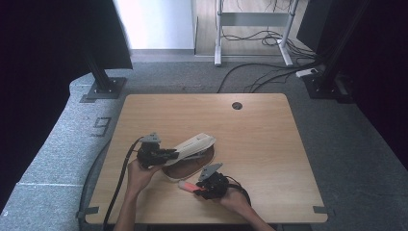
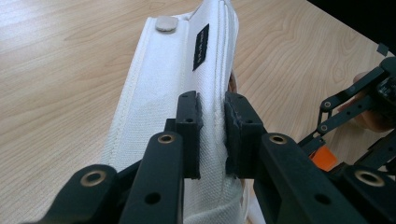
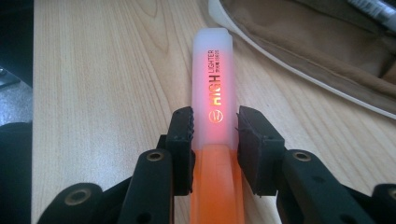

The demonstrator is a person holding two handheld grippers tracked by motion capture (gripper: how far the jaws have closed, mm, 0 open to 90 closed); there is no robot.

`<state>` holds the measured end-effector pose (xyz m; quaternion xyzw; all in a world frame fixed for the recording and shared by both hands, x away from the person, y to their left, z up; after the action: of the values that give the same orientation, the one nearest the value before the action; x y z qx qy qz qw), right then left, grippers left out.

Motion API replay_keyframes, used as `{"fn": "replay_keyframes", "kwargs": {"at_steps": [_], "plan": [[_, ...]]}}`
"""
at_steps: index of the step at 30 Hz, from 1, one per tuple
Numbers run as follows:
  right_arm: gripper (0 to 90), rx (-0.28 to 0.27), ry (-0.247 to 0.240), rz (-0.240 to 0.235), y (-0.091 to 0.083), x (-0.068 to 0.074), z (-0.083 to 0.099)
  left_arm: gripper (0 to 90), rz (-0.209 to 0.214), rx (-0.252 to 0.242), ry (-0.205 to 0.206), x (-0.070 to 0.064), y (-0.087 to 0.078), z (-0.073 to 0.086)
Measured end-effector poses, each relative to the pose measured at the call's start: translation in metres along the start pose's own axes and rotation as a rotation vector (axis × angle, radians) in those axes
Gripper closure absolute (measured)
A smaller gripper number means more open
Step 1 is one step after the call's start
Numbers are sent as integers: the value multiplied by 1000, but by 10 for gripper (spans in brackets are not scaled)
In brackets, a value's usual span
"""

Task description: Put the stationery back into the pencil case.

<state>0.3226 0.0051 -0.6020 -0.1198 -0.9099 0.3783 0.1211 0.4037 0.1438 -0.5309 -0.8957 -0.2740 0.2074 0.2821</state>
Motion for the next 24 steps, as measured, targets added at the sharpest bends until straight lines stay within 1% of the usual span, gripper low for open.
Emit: {"fn": "replay_keyframes", "kwargs": {"at_steps": [3,6,11,14,18,24], "plan": [[656,-15,8,-2,-6,-1,-2,768,0,-1,-1,0,0,0],[657,-27,7,12,-15,-4,-6,768,-1,-2,0,0,0,0],[656,-41,7,44,-25,-17,-14,768,-2,-3,0,0,0,-1],[656,-36,4,61,-25,-27,-19,768,-1,-4,0,-1,0,-1],[656,-29,5,69,-21,-39,-27,769,1,-5,-1,-1,0,-1],[656,-17,-4,74,-11,-51,-37,769,1,-6,-3,-1,0,-1]]}}
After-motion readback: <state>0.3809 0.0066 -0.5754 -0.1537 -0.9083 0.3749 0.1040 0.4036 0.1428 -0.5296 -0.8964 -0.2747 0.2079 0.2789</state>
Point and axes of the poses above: each handheld gripper's, and its own axes: y roughly forward along the jaws, z roughly out of its underside, x roughly to its left, the point moved 9 cm from there along y, roughly forward along the jaws, and after that the axes turned 3 degrees about -z, right-handed, at the moved point
